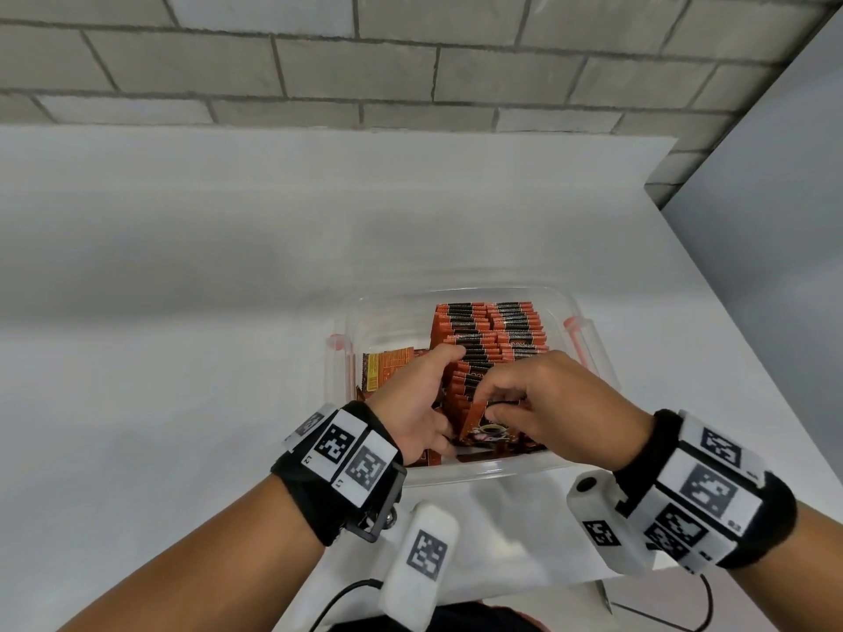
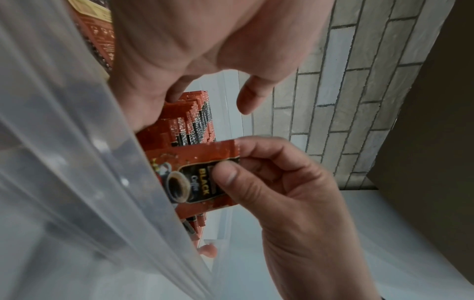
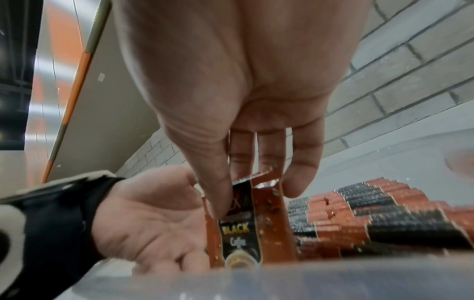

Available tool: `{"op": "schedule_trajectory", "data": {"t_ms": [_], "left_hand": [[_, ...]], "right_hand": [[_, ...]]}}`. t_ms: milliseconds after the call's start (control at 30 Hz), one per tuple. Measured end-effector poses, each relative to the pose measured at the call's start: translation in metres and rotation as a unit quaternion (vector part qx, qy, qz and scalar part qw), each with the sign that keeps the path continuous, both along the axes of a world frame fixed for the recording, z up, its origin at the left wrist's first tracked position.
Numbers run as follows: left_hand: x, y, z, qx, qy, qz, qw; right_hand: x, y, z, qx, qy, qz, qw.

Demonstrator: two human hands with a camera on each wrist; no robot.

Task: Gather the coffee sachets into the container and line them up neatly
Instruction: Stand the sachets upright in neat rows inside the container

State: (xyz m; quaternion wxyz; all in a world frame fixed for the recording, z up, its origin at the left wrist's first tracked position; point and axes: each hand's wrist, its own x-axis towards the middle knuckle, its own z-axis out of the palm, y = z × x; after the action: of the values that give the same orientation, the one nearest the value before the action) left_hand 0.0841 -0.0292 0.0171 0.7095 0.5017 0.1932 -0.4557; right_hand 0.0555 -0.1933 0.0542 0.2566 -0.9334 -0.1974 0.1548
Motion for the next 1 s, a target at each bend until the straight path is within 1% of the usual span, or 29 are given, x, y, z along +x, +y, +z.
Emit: {"op": "schedule_trajectory", "data": {"t_ms": [167, 300, 433, 533, 633, 733, 800, 833, 867, 933, 1000], "left_hand": [[0.000, -0.001, 0.001, 0.009, 0.004, 0.007, 1.000], [0.000, 0.000, 0.001, 0.020, 0.005, 0.013, 1.000], [0.000, 0.000, 0.001, 0.018, 0.006, 0.014, 1.000], [0.000, 0.006, 0.008, 0.009, -0.005, 0.011, 1.000], [0.003, 0.021, 0.018, 0.016, -0.032, 0.031, 0.999], [0.009, 0.053, 0.028, 0.009, -0.071, 0.081, 0.994], [0.009, 0.082, 0.033, -0.009, -0.115, 0.121, 0.986], [0.009, 0.095, 0.035, -0.005, -0.145, 0.143, 0.979], [0.008, 0.107, 0.037, 0.017, -0.179, 0.164, 0.970], [0.008, 0.126, 0.033, 0.110, -0.245, 0.191, 0.944], [0.007, 0.135, 0.021, 0.203, -0.269, 0.197, 0.921]], "right_hand": [[-0.003, 0.006, -0.010, -0.090, -0.001, 0.032, 0.995], [-0.003, 0.013, -0.013, -0.171, -0.019, 0.068, 0.983], [0.000, 0.019, -0.014, -0.211, -0.017, 0.093, 0.973], [0.003, 0.018, -0.013, -0.205, -0.004, 0.094, 0.974], [0.003, 0.014, -0.010, -0.194, 0.023, 0.082, 0.977], [0.003, 0.012, 0.000, -0.154, 0.043, 0.047, 0.986], [0.005, 0.014, 0.010, -0.107, 0.047, 0.016, 0.993], [0.007, 0.017, 0.014, -0.082, 0.045, 0.000, 0.996], [0.011, 0.022, 0.018, -0.060, 0.038, -0.014, 0.997], [0.024, 0.037, 0.021, -0.041, 0.040, -0.040, 0.998], [0.037, 0.057, 0.021, -0.046, 0.089, -0.069, 0.993]]}}
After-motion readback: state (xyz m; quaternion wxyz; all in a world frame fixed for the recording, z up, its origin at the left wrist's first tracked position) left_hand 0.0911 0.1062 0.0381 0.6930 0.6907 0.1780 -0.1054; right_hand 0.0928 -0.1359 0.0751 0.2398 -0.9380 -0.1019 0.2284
